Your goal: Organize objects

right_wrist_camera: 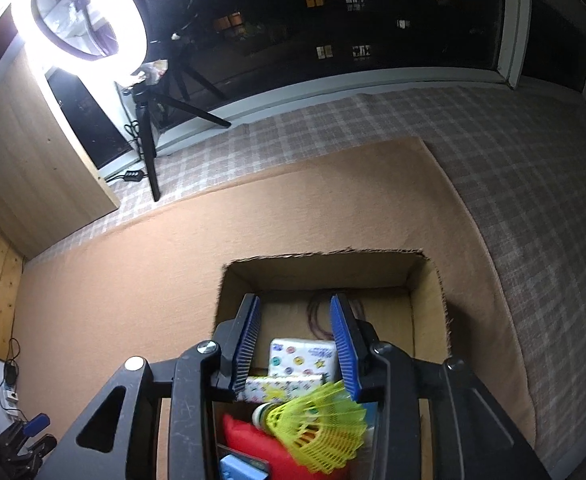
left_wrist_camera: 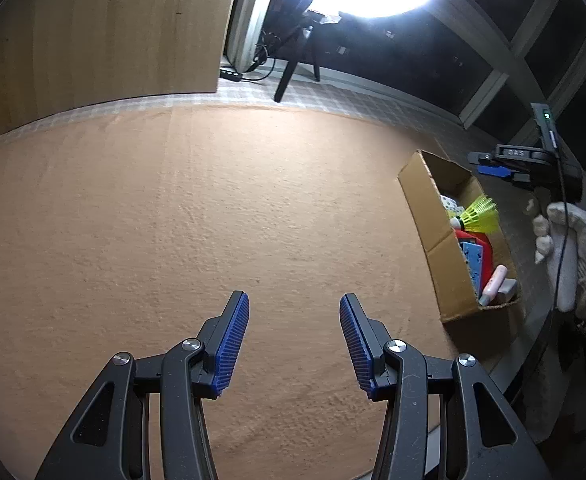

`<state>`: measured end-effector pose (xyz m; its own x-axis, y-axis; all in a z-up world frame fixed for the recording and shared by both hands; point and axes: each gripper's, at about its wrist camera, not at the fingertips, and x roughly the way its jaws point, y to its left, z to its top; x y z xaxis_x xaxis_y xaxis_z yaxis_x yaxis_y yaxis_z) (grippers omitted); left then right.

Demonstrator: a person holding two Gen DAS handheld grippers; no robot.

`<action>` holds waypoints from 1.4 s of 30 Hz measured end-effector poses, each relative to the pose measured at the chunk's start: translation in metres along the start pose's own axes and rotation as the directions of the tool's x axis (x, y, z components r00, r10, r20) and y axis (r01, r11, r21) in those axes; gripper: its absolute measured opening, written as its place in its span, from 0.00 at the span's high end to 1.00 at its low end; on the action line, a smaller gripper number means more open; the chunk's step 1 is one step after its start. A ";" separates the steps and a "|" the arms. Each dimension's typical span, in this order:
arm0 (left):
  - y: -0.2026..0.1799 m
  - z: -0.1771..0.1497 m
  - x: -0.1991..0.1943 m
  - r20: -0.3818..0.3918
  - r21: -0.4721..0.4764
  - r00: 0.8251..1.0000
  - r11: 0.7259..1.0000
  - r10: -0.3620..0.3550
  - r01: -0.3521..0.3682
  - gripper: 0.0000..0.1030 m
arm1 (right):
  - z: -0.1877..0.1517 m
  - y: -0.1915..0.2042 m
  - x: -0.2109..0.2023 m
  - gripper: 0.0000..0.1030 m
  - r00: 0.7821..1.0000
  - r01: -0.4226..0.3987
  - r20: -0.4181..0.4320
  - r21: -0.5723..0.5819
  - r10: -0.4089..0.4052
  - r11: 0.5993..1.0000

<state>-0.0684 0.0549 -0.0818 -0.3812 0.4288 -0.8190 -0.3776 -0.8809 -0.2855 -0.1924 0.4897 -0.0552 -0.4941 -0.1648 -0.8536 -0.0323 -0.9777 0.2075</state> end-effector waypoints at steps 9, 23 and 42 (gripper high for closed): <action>0.030 0.007 -0.022 0.062 -0.031 0.994 0.996 0.088 -0.086 0.31 | -0.037 0.071 -0.023 0.44 0.998 -0.049 0.028 -0.108 0.052 0.993; 0.068 0.009 -0.064 0.137 -0.068 0.964 0.973 0.229 -0.221 0.17 | -0.120 0.202 -0.063 0.33 0.991 -0.057 0.101 -0.287 0.090 0.956; 0.082 0.000 -0.084 0.149 -0.093 0.954 0.964 0.261 -0.249 0.16 | -0.173 0.253 -0.068 0.25 0.988 0.023 0.151 -0.289 0.022 0.957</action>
<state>-0.0672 -0.0535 -0.0371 -0.5877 0.2087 -0.7817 -0.1901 -0.9747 -0.1173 -0.0162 0.2315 -0.0274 -0.6203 -0.1645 -0.7669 0.2089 -0.9771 0.0407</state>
